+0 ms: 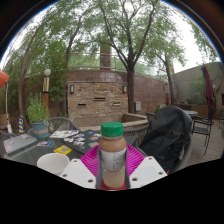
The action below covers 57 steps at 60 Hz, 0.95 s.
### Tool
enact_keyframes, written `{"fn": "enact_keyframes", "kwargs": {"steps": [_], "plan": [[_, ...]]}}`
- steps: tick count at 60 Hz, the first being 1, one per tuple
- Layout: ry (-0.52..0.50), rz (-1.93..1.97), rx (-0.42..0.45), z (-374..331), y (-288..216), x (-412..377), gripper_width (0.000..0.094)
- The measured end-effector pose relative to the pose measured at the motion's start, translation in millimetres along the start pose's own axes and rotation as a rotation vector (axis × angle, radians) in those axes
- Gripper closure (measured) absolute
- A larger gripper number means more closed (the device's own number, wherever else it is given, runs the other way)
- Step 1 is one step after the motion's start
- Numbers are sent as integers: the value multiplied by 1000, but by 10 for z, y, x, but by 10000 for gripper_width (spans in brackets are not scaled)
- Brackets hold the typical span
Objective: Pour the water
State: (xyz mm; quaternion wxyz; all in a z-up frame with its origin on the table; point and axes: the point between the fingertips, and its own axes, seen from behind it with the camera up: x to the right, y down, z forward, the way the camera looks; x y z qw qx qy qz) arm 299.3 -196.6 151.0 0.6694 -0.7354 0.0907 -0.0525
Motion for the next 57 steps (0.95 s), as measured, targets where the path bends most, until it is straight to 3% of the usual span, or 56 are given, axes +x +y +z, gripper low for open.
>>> {"fn": "enact_keyframes", "kwargs": {"steps": [5, 14, 16, 20, 21, 24, 34, 41, 57], "plan": [[12, 9, -13, 90, -30, -10, 596], [25, 17, -66, -67, -46, -32, 442], [26, 35, -95, -61, -6, -13, 369], [6, 44, -105, -254, -96, -166, 103], [4, 39, -104, -249, -92, -106, 73], [9, 16, -104, -434, -195, -187, 118], [40, -6, -113, -1146, -447, -289, 118], [2, 34, -96, -1852, -602, -479, 108], [-2, 8, -129, -3113, -581, -727, 109]]}}
